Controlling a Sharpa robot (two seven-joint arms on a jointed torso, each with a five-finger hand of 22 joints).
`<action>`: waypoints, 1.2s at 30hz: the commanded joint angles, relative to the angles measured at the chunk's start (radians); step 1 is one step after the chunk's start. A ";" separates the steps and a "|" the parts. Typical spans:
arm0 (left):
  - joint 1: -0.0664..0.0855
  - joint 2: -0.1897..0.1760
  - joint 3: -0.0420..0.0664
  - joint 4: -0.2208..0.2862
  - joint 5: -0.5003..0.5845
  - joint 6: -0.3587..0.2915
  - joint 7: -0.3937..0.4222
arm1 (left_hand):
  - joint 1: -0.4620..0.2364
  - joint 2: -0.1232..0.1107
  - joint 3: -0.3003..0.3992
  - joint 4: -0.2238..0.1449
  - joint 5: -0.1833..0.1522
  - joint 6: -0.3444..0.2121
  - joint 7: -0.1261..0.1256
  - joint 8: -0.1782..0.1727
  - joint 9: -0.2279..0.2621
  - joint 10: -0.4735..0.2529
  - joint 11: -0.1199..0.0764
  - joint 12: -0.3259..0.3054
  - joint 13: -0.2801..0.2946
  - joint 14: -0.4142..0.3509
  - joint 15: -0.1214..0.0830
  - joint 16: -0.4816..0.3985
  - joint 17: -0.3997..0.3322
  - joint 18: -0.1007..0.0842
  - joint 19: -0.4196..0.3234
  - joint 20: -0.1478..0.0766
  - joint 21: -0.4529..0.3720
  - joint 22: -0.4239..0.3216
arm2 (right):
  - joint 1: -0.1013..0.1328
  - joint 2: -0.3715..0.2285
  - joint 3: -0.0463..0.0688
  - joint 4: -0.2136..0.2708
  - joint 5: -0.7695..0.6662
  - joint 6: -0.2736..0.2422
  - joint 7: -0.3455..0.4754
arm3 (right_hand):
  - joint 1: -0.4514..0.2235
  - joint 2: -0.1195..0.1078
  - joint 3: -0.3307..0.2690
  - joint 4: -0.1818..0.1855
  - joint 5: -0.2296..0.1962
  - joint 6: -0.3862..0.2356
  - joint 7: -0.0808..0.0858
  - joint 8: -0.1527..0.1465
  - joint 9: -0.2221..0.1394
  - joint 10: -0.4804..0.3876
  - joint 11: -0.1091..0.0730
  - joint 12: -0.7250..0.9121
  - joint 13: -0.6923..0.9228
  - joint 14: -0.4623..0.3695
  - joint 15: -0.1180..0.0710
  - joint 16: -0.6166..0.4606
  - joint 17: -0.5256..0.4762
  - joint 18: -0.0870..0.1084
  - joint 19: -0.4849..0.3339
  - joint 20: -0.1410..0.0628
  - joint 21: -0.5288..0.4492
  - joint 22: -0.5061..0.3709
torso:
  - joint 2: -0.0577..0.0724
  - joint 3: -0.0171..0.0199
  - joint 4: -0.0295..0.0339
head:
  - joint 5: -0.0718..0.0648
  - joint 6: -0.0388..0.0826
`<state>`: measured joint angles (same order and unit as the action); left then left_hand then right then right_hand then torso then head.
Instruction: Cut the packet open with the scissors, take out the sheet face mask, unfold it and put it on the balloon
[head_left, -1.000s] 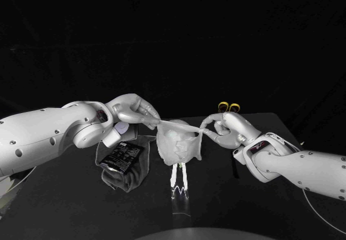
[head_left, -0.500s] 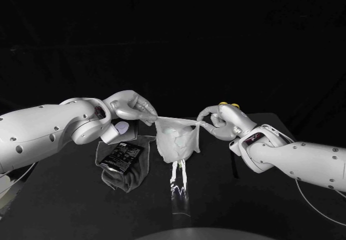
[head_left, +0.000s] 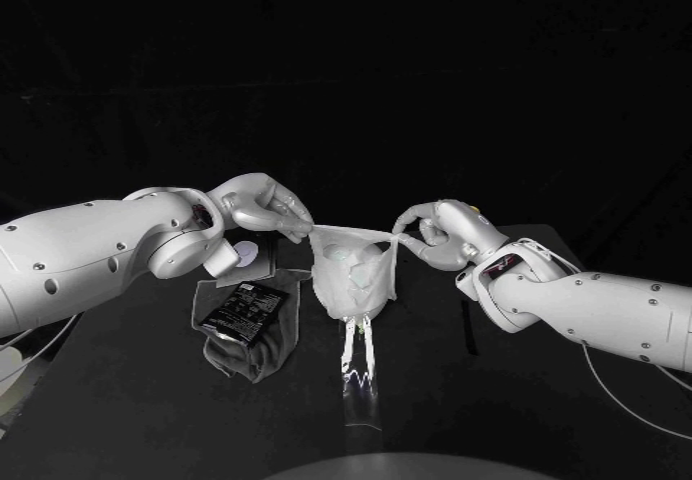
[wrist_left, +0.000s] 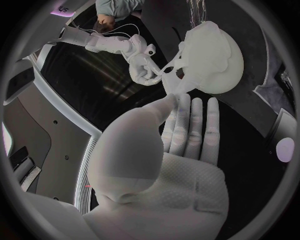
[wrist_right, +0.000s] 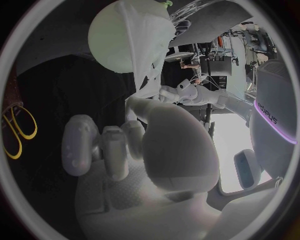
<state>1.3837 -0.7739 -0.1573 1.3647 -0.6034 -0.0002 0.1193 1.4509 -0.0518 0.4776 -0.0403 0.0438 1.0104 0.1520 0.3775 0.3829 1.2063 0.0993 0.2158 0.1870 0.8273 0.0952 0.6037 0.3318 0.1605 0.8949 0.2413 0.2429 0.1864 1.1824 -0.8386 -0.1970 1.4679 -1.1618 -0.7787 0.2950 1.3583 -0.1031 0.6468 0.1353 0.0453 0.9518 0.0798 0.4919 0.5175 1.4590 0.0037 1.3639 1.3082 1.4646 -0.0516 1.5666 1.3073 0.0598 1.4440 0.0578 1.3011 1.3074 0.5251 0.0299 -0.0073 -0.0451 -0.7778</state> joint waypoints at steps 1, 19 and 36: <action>0.003 0.015 0.002 -0.014 -0.011 0.001 -0.004 | 0.004 0.010 0.001 -0.005 0.004 0.005 0.001 0.003 0.107 0.004 -0.003 0.006 0.001 0.003 -0.004 0.005 -0.001 0.007 0.000 -0.004 0.005 0.001 | 0.002 0.008 0.001 -0.014 -0.026 0.053 -0.010 | 0.010 0.001 -0.006 0.000 0.003 0.008 0.002 0.005 0.004 0.001 0.002 -0.008 0.087 0.106 0.000 0.004 0.264 -0.002 -0.010 0.000 -0.005 0.186 | -0.002 0.0001 -0.0018 | 0.000 -0.002; 0.002 0.102 0.002 -0.103 -0.066 -0.049 -0.102 | 0.003 0.012 0.004 -0.006 0.004 0.005 0.002 0.002 0.108 0.004 -0.003 0.007 0.002 0.003 -0.004 0.006 -0.002 0.007 -0.002 -0.004 0.008 0.004 | 0.002 0.060 0.001 -0.075 -0.056 0.056 -0.061 | 0.012 0.002 -0.006 0.000 0.003 0.005 0.003 0.004 0.002 -0.003 0.003 -0.016 0.081 0.106 0.001 0.003 0.262 0.001 -0.017 0.000 -0.020 0.182 | -0.002 -0.0001 -0.0020 | -0.009 0.001; -0.002 0.131 0.001 -0.144 -0.086 -0.072 -0.131 | 0.002 0.013 0.005 -0.007 0.004 0.004 0.002 0.002 0.109 0.004 -0.003 0.007 0.002 0.004 -0.004 0.006 -0.003 0.007 -0.002 -0.005 0.010 0.006 | 0.002 0.086 0.001 -0.115 -0.043 0.046 -0.084 | 0.013 0.004 -0.007 0.001 0.003 0.003 0.004 0.003 0.001 -0.004 0.004 -0.017 0.081 0.104 0.001 0.001 0.258 0.003 -0.021 0.000 -0.028 0.179 | -0.002 0.0001 -0.0032 | -0.011 0.002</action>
<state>1.3820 -0.6469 -0.1574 1.2220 -0.6791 -0.0601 -0.0006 1.4551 -0.0478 0.4802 -0.0429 0.0443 1.0068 0.1518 0.3771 0.3828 1.2048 0.1009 0.2158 0.1887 0.8273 0.0952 0.6037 0.3298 0.1606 0.8950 0.2414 0.2467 0.1908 1.1838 -0.7549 -0.1967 1.3553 -1.2010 -0.7382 0.2225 1.3627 -0.0987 0.6467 0.1352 0.0437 0.9465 0.0856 0.4912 0.5175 1.4590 0.0037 1.3503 1.3081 1.4645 -0.0516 1.5664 1.3073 0.0598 1.4300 0.0576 1.2796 1.3073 0.5229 0.0305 -0.0101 -0.0542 -0.7766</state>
